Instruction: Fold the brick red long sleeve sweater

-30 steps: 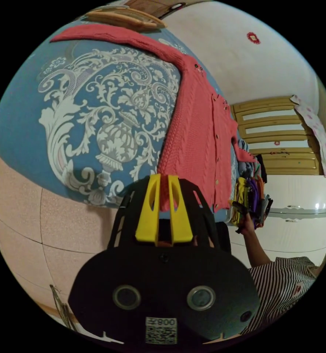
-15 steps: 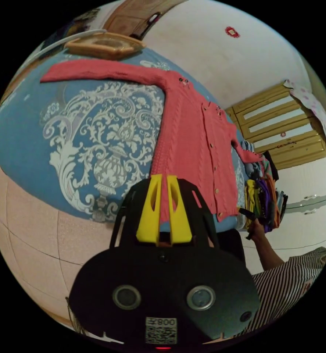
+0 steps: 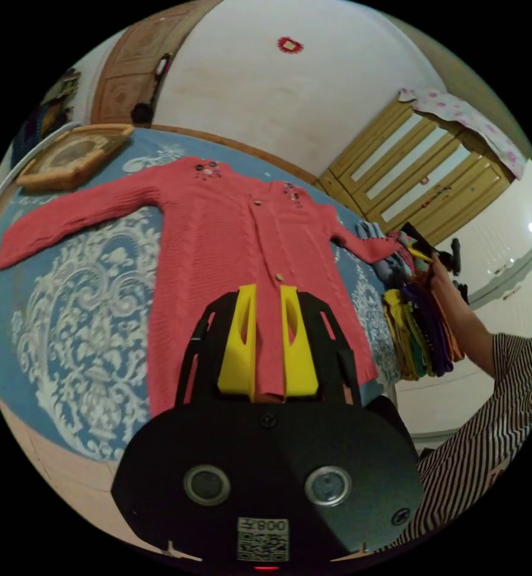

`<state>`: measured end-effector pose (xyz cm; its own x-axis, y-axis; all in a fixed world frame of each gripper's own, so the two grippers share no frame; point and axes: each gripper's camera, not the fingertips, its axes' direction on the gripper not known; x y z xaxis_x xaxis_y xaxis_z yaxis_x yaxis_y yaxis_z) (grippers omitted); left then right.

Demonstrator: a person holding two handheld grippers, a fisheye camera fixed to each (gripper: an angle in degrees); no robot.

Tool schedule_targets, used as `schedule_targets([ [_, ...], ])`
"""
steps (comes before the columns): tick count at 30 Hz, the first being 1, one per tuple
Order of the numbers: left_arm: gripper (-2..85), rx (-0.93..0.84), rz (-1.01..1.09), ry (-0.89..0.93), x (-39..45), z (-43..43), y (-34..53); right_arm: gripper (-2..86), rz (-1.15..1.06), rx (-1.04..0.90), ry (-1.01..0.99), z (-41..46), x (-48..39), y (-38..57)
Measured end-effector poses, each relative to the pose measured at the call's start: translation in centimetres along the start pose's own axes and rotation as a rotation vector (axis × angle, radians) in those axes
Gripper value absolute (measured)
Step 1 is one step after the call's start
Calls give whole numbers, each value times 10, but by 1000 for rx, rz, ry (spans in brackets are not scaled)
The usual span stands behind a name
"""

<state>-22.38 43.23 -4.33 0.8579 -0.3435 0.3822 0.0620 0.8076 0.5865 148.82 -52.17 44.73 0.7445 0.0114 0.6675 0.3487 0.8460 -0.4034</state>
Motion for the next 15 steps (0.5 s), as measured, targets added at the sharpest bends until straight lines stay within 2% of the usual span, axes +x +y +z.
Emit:
schedule_targets([
  [6, 68, -82, 111, 203, 63, 74, -52, 104, 163, -120, 89, 31, 9, -60],
  [9, 66, -106, 155, 291, 90, 99, -76, 101, 250, -130, 65, 40, 8, -68],
  [15, 60, -152, 185, 382, 113, 122, -107, 89, 230, -122, 99, 46, -29, -91],
])
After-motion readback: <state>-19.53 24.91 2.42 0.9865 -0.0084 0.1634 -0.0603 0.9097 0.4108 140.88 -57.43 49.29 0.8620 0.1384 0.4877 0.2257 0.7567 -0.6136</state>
